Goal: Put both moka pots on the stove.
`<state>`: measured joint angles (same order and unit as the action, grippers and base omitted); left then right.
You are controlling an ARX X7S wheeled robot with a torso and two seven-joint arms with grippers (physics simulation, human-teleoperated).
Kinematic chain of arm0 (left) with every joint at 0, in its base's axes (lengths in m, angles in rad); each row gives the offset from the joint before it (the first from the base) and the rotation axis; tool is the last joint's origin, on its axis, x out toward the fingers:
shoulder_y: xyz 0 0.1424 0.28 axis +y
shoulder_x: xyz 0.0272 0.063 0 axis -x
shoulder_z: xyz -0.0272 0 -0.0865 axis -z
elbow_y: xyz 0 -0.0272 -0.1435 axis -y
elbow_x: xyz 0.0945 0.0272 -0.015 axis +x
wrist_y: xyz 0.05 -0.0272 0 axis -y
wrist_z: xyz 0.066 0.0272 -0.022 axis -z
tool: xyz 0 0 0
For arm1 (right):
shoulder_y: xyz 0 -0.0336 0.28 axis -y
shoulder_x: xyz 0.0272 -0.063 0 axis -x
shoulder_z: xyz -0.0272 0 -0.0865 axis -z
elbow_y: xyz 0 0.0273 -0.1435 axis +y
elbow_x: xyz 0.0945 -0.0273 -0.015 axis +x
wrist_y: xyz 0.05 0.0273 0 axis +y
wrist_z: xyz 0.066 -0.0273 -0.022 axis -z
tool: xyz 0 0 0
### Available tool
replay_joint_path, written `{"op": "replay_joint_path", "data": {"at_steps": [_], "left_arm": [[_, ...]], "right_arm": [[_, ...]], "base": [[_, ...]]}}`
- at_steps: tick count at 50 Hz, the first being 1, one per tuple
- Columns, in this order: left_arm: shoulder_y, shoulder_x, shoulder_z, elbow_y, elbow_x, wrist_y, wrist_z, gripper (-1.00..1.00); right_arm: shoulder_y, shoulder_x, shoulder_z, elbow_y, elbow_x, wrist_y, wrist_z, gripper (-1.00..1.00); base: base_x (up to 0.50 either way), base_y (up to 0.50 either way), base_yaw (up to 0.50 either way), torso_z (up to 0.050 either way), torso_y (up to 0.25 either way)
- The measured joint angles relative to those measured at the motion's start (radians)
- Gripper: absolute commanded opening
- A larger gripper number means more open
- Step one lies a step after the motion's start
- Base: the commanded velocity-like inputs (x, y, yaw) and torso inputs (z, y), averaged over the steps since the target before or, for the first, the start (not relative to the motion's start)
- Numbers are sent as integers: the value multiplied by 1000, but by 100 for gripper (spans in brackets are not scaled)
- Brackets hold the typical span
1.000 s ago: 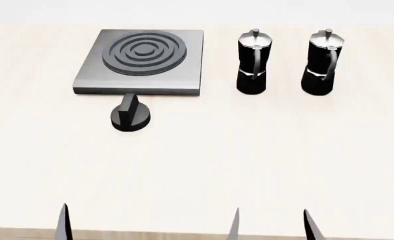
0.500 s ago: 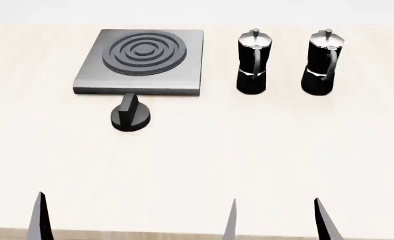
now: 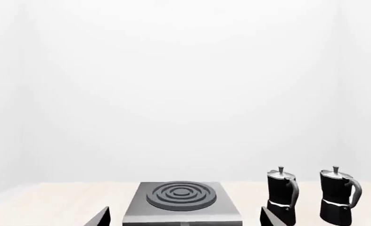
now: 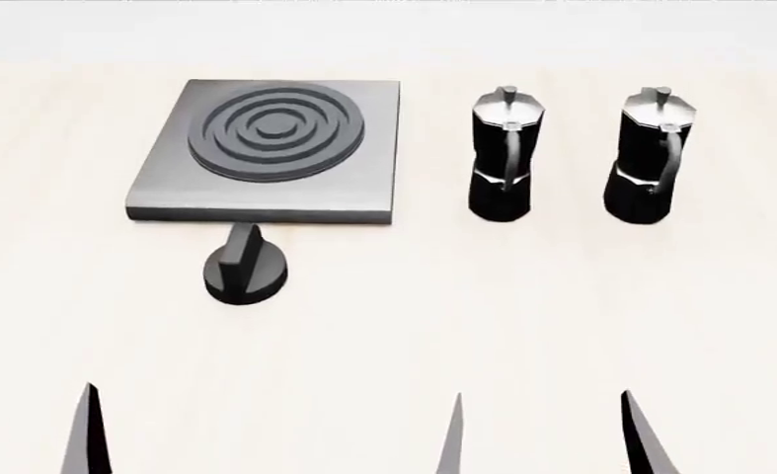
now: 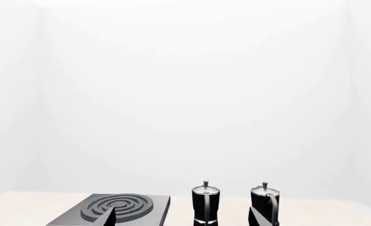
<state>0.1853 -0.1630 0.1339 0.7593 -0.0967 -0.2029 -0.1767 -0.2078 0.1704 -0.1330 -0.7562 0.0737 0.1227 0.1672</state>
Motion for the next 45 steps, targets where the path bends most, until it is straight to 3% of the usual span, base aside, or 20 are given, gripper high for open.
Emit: {"op": "replay_joint_path", "data": {"at_steps": [45], "left_arm": [[-8,-34,31,-11,-17,11,-36,100]], "right_arm": [[9,33,-22,17,11,-15,38,100]], "base": [[230,0,0,0,0]]}}
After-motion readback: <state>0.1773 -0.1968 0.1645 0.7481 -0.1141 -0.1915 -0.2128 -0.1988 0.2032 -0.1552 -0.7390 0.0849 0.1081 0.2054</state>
